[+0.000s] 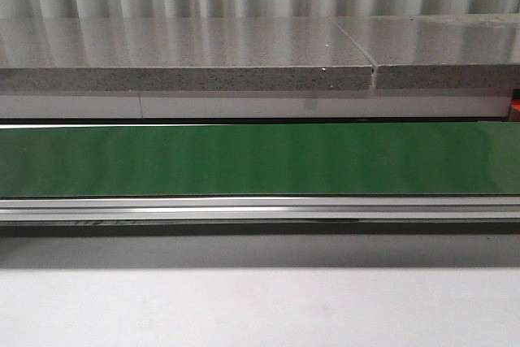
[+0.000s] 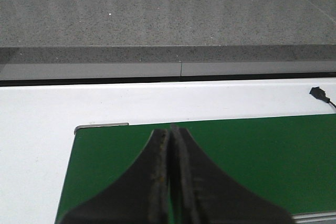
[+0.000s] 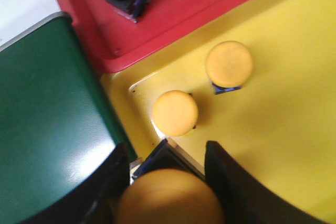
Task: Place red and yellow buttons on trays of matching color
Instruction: 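Carry the yellow button into the yellow tray and release it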
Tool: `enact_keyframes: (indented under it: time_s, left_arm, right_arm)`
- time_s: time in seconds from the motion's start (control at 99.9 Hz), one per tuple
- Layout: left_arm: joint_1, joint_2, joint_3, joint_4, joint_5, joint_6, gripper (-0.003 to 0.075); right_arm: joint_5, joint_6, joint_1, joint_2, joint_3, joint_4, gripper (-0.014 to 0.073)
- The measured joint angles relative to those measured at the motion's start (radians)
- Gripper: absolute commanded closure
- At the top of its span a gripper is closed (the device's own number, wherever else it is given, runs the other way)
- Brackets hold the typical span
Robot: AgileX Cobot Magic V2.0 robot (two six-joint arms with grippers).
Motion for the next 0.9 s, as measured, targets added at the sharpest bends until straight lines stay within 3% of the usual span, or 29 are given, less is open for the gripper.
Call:
enact_keyframes:
  time_s: [0.53, 0.901]
  left_arm:
    - [0.0, 0.0, 0.0, 0.0, 0.0, 0.0, 0.074]
    - [0.0, 0.0, 0.0, 0.0, 0.0, 0.0, 0.074]
  right_arm:
    - [-0.075, 0.005, -0.139, 0.045, 0.009, 0.0, 0.044]
    - [-0.144, 0.02, -0.151, 0.2, 0.009, 0.0, 0.044]
